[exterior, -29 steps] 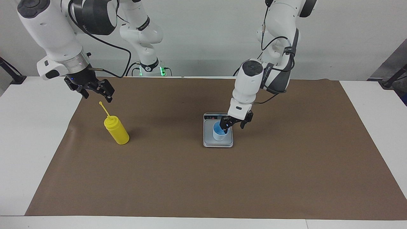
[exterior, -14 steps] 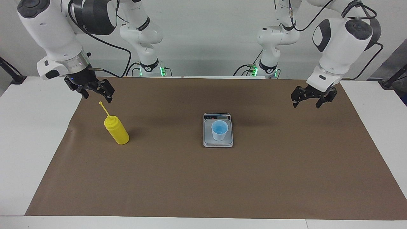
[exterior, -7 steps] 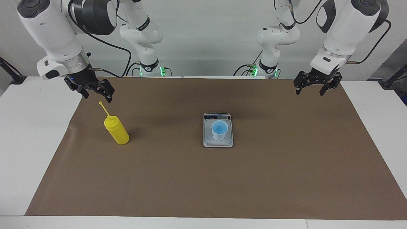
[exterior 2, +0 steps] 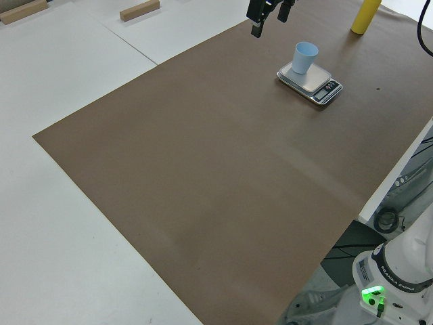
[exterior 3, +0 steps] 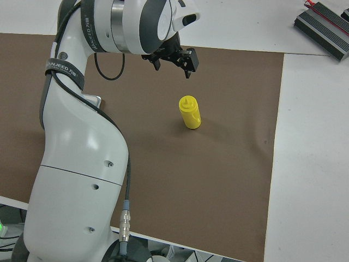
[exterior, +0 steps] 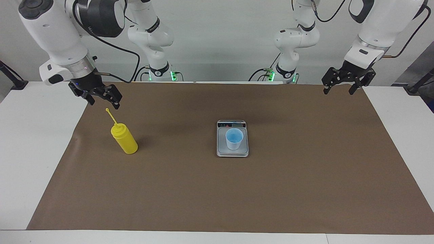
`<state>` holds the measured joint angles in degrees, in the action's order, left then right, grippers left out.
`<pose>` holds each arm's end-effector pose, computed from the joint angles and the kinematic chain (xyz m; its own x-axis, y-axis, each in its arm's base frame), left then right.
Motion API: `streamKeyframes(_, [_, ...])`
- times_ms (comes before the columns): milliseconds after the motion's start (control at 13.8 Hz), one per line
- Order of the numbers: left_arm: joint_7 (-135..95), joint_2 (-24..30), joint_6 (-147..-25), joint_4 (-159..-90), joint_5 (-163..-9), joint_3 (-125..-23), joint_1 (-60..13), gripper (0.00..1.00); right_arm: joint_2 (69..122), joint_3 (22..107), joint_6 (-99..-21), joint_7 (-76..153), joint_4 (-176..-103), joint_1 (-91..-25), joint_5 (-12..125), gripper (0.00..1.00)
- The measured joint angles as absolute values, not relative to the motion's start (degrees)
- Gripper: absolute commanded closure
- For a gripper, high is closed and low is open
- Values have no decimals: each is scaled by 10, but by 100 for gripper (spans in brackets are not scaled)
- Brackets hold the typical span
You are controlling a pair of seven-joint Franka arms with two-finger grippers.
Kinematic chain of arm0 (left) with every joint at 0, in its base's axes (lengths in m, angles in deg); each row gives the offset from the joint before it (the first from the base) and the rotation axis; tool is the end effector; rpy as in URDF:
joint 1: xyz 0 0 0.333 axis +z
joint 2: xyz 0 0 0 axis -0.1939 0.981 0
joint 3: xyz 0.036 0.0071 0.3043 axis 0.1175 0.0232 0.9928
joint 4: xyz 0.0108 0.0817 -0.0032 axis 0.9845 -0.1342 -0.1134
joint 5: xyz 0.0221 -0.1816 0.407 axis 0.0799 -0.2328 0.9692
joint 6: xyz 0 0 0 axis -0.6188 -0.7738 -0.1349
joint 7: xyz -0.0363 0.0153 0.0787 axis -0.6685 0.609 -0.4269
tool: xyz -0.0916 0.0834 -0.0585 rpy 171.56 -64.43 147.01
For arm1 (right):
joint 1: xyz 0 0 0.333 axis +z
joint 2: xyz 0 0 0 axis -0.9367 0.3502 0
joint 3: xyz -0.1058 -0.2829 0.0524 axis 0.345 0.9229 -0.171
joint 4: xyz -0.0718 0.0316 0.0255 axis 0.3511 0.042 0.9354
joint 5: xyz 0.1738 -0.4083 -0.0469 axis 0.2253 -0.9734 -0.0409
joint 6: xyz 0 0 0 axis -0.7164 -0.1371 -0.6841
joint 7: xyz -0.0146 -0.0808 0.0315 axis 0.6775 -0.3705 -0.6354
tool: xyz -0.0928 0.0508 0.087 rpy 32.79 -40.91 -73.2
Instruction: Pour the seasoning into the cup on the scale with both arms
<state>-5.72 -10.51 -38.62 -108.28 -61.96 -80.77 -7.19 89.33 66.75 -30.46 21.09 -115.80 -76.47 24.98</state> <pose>0.5891 -0.0634 0.5934 0.9968 -0.0768 0.0230 -0.0771 -0.9969 0.0126 0.6512 -0.0300 0.5703 0.9800 -0.1972 -0.0259 -0.1970 -0.9803 0.0121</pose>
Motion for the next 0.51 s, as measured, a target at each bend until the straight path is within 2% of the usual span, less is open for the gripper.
streamKeyframes(506, [-57, -105, -380, -1083, -620, -809, -71, 0, 893, 667, -305, 211, -1158, -765, 250, 0])
